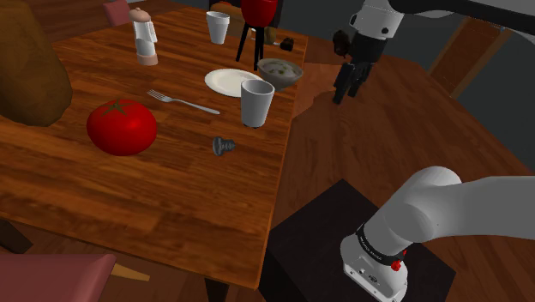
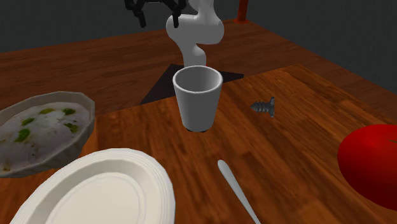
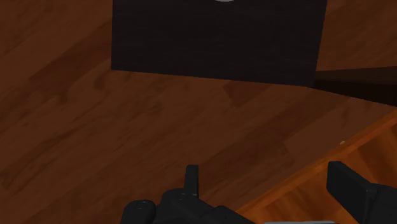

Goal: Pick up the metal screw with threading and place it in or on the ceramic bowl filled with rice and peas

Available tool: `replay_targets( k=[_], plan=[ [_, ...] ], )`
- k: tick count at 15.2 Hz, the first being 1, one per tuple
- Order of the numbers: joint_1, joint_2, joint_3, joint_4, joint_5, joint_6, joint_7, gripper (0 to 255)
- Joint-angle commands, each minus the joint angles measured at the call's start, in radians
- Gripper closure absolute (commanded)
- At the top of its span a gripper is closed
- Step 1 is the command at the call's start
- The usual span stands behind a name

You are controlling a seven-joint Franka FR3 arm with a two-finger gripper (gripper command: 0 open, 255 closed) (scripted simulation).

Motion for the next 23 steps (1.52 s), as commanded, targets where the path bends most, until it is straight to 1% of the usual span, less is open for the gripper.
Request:
replay_targets(
  k=[1,7,14,19,23],
  plan=[
    [0.000,0.000,0.000,0.000,0.000,0.000,0.000,0],
    [0.024,0.014,0.159,-0.043,0.079,0.103,0.200,0],
    [0.037,0.114,0.350,-0.023,0.135,0.234,0.435,0],
    [0.022,0.236,0.492,0.040,0.129,0.324,0.612,0],
    [-0.007,0.364,0.610,0.119,0.080,0.384,0.769,0]
  ],
)
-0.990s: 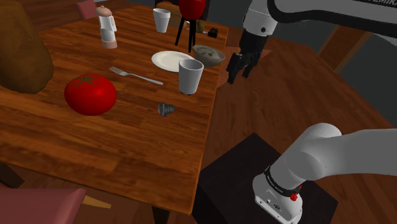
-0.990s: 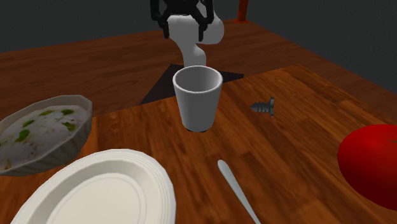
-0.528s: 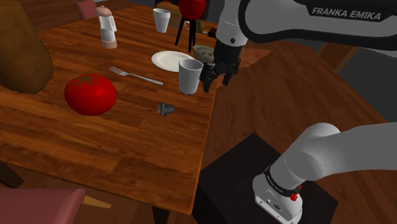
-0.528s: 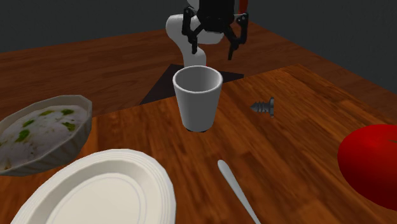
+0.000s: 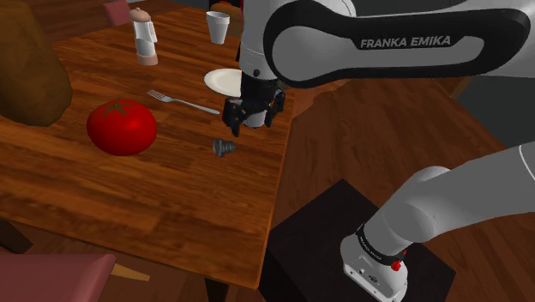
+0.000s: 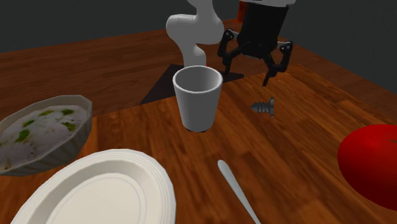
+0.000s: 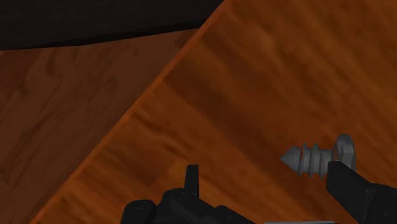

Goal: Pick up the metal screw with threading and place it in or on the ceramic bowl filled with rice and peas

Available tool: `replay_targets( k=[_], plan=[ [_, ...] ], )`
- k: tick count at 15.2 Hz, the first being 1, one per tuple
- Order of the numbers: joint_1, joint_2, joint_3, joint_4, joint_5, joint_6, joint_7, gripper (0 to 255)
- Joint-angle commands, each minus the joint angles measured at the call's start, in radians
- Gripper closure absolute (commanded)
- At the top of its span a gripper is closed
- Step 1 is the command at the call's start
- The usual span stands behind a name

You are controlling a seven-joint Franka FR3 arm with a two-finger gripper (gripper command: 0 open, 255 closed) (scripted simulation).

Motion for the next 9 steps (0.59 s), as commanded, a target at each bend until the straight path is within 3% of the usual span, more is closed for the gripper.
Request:
replay_targets(
  k=[1,4,9],
  plan=[
    [-0.018,0.075,0.064,0.053,-0.036,0.025,0.089,0],
    [-0.046,0.199,0.156,0.134,-0.120,0.052,0.227,0],
    [-0.048,0.222,0.164,0.098,-0.137,0.106,0.244,0]
  ],
)
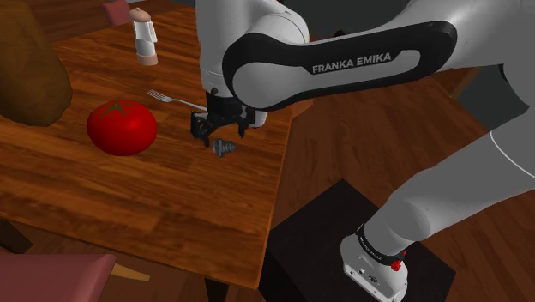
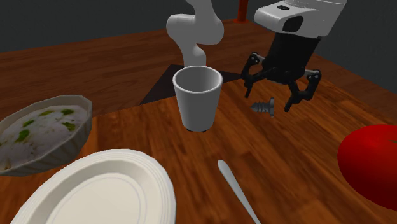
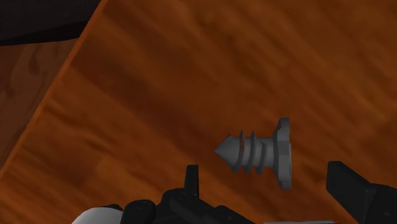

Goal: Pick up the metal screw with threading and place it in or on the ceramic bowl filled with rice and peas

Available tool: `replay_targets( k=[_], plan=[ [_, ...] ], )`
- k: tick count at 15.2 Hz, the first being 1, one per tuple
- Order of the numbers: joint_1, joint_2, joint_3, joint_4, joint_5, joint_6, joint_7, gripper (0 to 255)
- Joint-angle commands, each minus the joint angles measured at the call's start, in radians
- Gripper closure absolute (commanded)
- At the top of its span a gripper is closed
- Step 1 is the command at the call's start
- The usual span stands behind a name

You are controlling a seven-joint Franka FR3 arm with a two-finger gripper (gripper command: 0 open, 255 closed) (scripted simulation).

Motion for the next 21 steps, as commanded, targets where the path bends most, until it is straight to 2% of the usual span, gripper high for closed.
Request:
replay_targets(
  k=[1,3,11,12,21],
  plan=[
    [-0.001,0.007,0.003,-0.020,-0.005,0.026,0.005,0],
    [-0.004,0.020,0.006,-0.045,-0.014,0.061,0.012,0],
    [-0.004,0.020,0.006,-0.045,-0.014,0.060,0.012,0],
    [-0.004,0.020,0.006,-0.045,-0.014,0.060,0.012,255],
    [-0.004,0.020,0.006,-0.045,-0.014,0.061,0.012,255]
  ],
)
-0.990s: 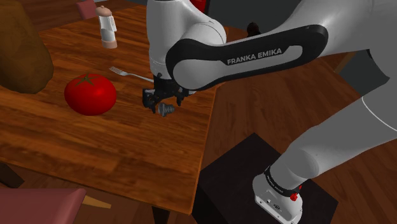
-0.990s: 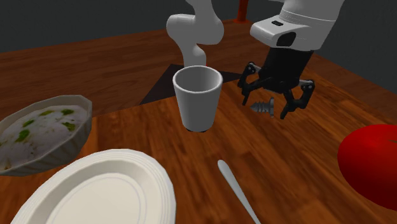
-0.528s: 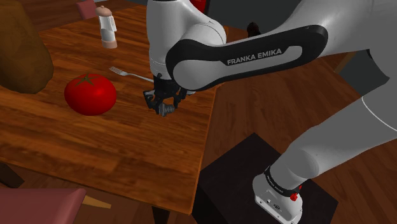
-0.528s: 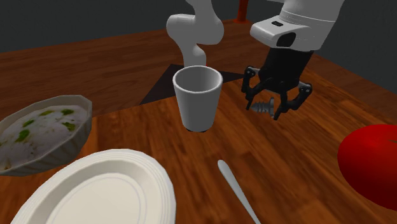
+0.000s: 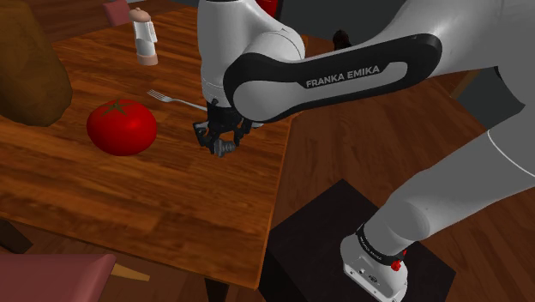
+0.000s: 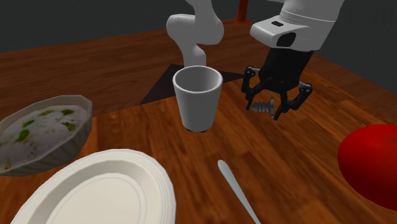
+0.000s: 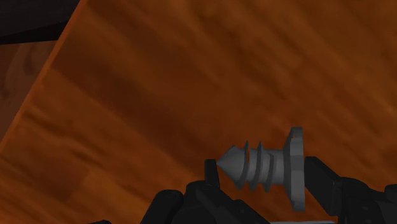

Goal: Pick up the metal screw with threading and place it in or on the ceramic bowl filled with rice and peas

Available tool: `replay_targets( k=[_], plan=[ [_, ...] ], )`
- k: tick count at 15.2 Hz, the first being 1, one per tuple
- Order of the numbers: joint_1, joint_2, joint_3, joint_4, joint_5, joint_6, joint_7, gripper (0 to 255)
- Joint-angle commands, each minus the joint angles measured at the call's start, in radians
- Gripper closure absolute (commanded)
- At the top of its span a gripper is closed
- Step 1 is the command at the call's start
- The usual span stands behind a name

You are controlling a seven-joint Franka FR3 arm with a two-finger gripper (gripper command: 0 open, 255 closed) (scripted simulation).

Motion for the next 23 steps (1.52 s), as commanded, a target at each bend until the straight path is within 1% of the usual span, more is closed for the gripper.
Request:
replay_targets(
  k=[1,12,23],
  plan=[
    [0.000,-0.005,-0.002,0.009,0.003,-0.014,-0.004,255],
    [0.000,-0.036,-0.023,0.131,0.024,-0.159,-0.037,255],
    [-0.006,-0.035,-0.032,0.280,0.022,-0.306,-0.052,255]
  ],
)
